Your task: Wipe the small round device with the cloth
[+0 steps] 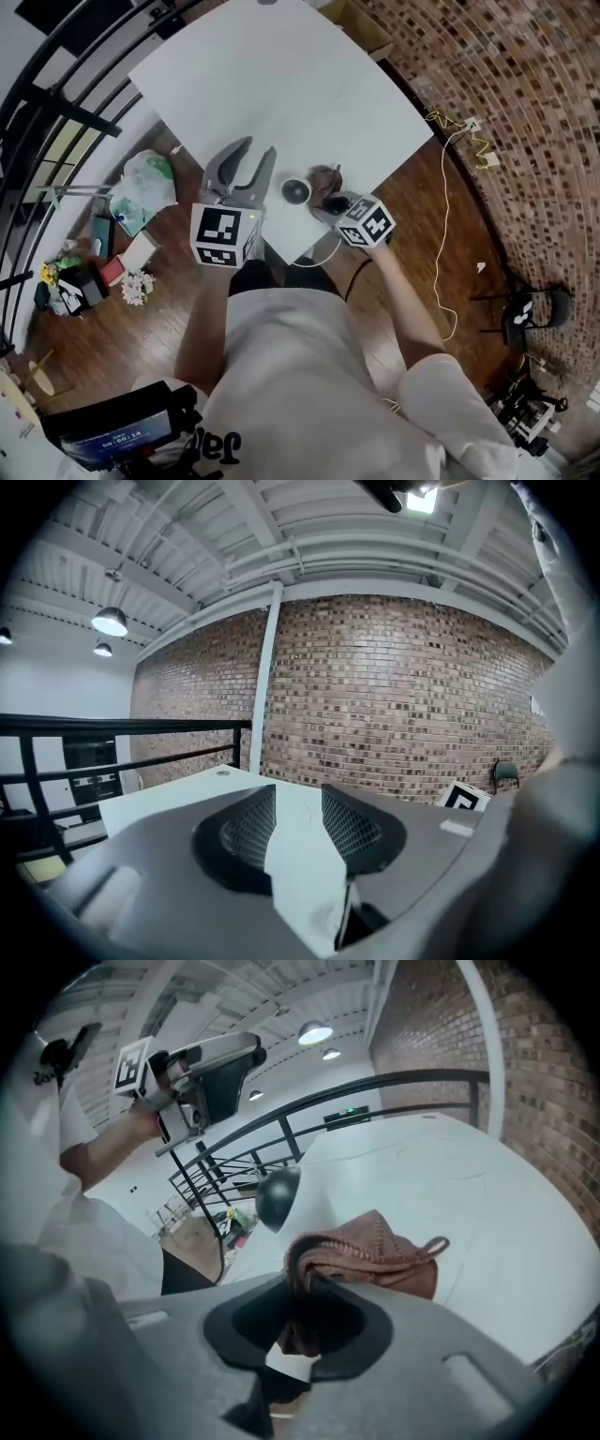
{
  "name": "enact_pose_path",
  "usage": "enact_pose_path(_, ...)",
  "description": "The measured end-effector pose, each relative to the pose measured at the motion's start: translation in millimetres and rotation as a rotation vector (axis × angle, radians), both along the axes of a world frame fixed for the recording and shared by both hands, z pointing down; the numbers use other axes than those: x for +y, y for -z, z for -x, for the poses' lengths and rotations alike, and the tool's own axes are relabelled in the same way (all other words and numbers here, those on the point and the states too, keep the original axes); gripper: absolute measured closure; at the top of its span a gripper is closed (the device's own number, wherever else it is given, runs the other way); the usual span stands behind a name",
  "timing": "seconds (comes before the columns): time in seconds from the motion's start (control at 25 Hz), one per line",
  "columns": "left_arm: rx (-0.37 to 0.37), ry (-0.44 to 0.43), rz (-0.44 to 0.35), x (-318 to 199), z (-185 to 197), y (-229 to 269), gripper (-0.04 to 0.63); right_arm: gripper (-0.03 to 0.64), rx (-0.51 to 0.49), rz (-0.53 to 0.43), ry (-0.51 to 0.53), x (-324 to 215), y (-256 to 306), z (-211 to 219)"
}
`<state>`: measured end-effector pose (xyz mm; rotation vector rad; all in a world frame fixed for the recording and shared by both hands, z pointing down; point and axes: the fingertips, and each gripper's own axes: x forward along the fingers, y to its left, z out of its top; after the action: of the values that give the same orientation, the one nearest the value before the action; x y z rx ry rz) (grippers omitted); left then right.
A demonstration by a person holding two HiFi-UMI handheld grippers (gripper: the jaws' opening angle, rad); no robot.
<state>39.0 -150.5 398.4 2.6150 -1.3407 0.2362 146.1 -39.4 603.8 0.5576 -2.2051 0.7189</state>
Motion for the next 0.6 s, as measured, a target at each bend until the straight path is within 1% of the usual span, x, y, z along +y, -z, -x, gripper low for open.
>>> enact_pose_path(0.12,-0.002,-0.003,-0.005,2.4,-0.8,2.8,0.423,0.572,0.002,-0.012,-0.063,16.2,1.7,8.8)
enact_pose_path(0.2,-0.003,0.005,-0.011,2.3,2.2,5.4,0.423,0.572,0.001,-0.004,-0.073,24.2,2.8,17.7)
enact_pose_path(0.32,-0.002,0.024,-0.017,-2.5,9.6,10.1,0.424,0.572,0.000,0.015,-0.024,38.5,0.9,33.1)
enact_pose_path(0.44,0.005,0.050,-0.026,-8.4,19.8,14.6,0.423,0.572,0.008,0.027,-0.009,43.8,-1.0,40.8)
enact_pose_path(0.52,0.012,0.082,-0.029,-10.8,30.2,15.9,0.423,0.572,-0.002,0.032,0.011,43.2,1.0,49.5)
enact_pose_path(0.6,0.030,0.119,-0.018,-9.9,40.6,16.2,0.423,0.572,-0.015,0.037,0.063,46.9,4.3,61.6)
